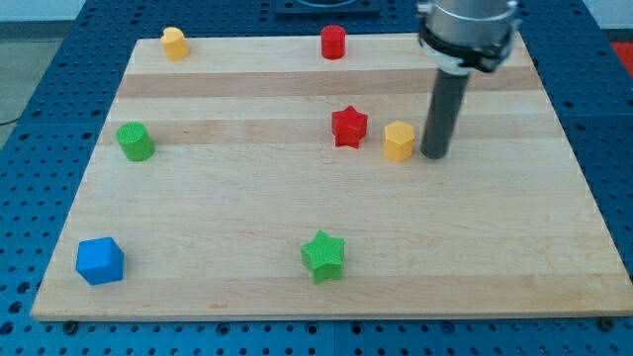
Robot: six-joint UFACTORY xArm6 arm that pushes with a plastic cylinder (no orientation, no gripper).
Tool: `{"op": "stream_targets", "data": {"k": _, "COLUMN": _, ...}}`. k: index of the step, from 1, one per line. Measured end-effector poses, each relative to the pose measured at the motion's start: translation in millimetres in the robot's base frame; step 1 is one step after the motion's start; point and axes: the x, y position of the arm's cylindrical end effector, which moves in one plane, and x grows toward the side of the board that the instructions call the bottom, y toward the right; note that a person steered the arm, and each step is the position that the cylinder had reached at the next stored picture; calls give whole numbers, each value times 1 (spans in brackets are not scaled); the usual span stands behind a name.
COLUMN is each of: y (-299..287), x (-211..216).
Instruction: Slide the green star up a bit
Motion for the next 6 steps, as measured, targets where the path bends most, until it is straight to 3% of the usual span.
{"op": "stream_targets", "data": {"k": 2, "y": 15, "x": 125}}
{"op": "stream_targets", "data": {"k": 3, "y": -22, "x": 173}}
{"op": "stream_targets", "data": {"k": 4, "y": -52, "x": 174}}
{"op": "stream_targets", "data": {"k": 5, "y": -120, "x": 174}}
{"op": "stream_targets", "data": {"k": 6, "y": -141, "x": 168}}
